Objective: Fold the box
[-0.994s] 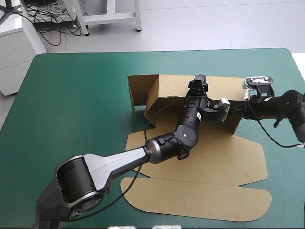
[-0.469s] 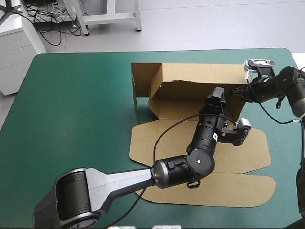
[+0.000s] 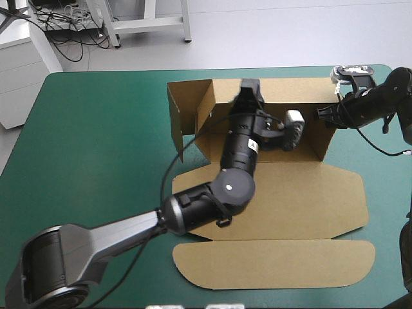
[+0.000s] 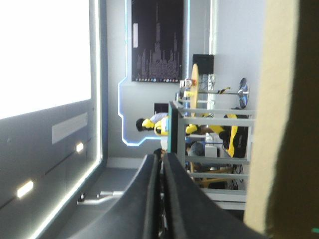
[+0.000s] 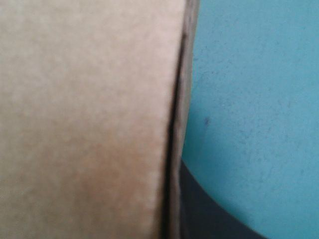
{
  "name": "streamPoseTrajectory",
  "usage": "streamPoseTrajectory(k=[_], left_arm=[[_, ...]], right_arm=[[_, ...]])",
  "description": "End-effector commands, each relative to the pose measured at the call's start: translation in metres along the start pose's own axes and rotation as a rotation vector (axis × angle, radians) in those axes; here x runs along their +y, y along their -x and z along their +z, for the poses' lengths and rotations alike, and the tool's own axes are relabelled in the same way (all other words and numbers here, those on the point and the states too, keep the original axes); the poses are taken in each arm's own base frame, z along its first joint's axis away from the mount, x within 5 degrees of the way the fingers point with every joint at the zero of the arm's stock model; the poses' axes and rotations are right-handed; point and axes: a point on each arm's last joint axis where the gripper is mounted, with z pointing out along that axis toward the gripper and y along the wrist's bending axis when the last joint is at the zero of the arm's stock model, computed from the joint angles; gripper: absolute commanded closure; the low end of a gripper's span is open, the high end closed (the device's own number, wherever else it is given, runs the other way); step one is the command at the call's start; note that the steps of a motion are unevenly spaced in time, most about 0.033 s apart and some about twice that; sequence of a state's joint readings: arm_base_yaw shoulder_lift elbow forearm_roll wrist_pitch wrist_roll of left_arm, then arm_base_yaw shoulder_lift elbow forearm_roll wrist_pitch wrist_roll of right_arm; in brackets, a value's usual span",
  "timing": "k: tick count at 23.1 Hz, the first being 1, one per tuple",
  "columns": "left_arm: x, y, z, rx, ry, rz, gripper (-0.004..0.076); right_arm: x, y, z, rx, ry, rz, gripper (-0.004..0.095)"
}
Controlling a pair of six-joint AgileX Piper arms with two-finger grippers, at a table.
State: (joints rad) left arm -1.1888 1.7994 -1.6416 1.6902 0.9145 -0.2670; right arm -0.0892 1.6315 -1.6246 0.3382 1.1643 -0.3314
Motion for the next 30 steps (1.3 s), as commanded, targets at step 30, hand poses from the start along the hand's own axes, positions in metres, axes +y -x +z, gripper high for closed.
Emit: streamPoseTrajectory(k=[30], left_arm=[[0.120, -0.298, -0.018, 0.655, -0.203, -0.991, 0.0724]], right_arm=[[0.078, -0.005, 0.083, 0.116, 0.026, -0.116, 0.0908]])
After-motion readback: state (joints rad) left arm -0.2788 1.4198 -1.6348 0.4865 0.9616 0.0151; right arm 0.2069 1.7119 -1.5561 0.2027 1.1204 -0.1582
